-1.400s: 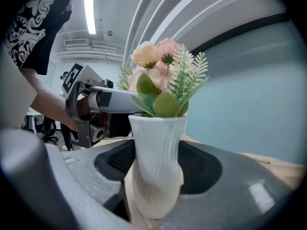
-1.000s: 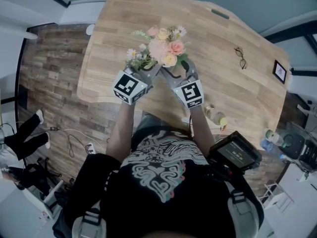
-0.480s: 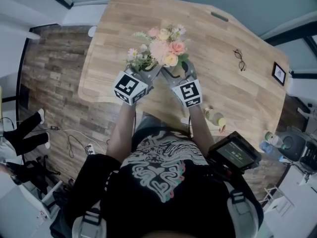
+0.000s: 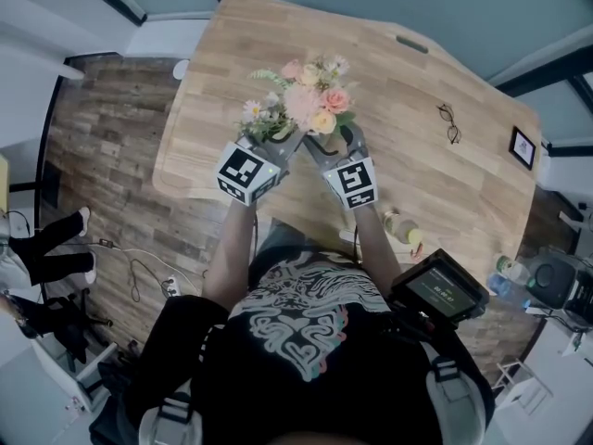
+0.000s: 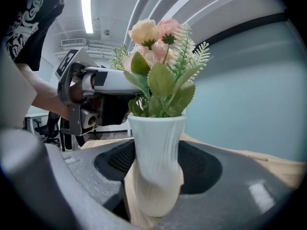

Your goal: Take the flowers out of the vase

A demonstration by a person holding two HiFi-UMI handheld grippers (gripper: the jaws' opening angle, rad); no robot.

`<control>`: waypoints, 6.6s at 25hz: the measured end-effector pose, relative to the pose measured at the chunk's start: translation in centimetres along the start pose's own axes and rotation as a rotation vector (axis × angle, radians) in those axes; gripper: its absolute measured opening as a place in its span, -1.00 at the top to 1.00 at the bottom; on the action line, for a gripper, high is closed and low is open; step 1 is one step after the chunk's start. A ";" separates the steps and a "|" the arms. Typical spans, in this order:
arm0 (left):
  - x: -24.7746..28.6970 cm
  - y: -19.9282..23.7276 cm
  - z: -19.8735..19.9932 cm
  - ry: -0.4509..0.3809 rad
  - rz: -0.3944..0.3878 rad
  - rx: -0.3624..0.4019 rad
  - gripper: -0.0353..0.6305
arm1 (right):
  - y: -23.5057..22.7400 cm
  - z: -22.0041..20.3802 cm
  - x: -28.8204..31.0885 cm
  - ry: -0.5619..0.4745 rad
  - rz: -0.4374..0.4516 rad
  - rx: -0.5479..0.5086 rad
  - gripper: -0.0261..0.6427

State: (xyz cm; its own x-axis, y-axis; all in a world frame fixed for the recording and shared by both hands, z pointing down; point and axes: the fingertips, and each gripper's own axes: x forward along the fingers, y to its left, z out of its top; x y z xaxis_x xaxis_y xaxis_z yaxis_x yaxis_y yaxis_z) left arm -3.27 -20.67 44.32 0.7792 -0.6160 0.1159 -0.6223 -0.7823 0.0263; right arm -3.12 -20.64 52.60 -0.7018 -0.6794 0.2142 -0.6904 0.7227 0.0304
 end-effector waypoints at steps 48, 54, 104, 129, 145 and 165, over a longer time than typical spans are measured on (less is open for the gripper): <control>-2.0 0.9 12.8 -0.047 0.005 -0.042 0.75 | -0.2 -0.1 -0.8 0.085 -0.038 -0.015 0.07; -2.7 1.1 14.7 -0.034 0.031 -0.027 0.75 | -0.5 -0.3 -1.1 0.083 -0.058 -0.006 0.07; -2.6 6.7 2.6 0.332 0.166 -0.265 0.74 | -1.0 3.2 -6.8 -0.136 -0.072 0.015 -0.03; 1.2 7.5 -14.4 0.618 0.145 -0.491 0.71 | -2.9 1.8 -7.6 -0.157 -0.056 0.164 -0.03; 2.6 7.1 -17.7 0.607 0.186 -0.578 0.48 | -3.5 1.1 -8.0 -0.173 -0.069 0.236 -0.03; -3.1 7.6 -8.5 0.280 0.359 -0.448 0.93 | -2.1 4.7 -10.9 -0.200 -0.043 0.159 0.45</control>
State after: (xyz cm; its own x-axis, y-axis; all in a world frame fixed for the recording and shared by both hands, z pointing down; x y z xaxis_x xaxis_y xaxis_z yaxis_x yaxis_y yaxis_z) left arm -11.09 -23.94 52.64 0.5052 -0.7375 0.4482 -0.8590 -0.3801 0.3429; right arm 5.14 -15.34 45.65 -0.6807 -0.7323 0.0185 -0.7285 0.6741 -0.1218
